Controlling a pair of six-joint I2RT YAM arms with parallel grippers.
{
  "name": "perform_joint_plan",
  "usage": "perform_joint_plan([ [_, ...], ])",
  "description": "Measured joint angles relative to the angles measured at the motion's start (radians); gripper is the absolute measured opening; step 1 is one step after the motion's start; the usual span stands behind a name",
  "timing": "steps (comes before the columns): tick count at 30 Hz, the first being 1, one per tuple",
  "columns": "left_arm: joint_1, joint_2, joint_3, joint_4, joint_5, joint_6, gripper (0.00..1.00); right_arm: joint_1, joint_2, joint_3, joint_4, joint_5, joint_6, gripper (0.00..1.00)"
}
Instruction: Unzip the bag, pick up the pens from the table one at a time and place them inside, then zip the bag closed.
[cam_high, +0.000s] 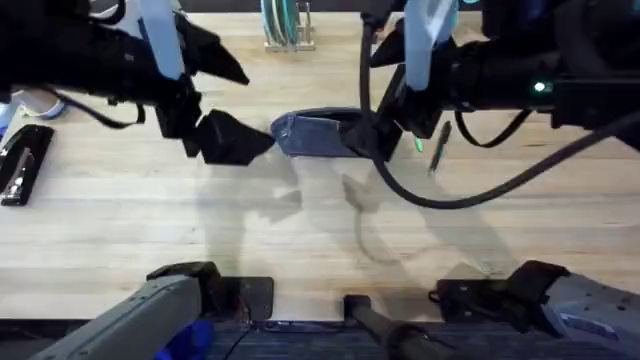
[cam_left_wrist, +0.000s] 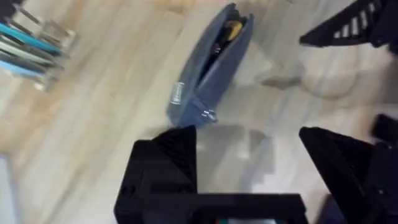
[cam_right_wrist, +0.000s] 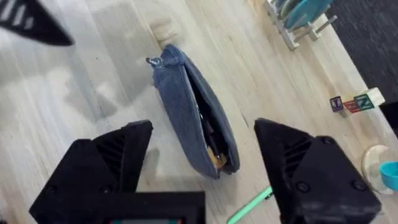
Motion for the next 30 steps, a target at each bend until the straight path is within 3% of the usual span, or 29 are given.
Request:
perform_joint_plan([
  [8,0.0,-0.01,0.0,-0.055,-0.003,-0.055,0.995,0.0,-0.005,0.0,-0.007,0.014,0.008,0.997],
  [15,0.0,-0.012,0.0,-0.085,-0.003,-0.167,0.997,0.0,-0.006,0.0,-0.021,0.013,0.02,0.967],
  [17,0.0,-0.019,0.0,-0.093,-0.003,-0.182,0.997,0.0,-0.006,0.0,-0.025,0.014,0.023,0.773],
  [22,0.0,-0.102,0.0,-0.112,-0.005,-0.201,0.997,-0.006,-0.006,0.0,-0.054,0.014,0.023,0.075],
  [30,0.0,-0.213,0.0,-0.117,-0.005,-0.204,0.995,-0.02,-0.006,0.0,-0.108,0.014,-0.064,0.028],
])
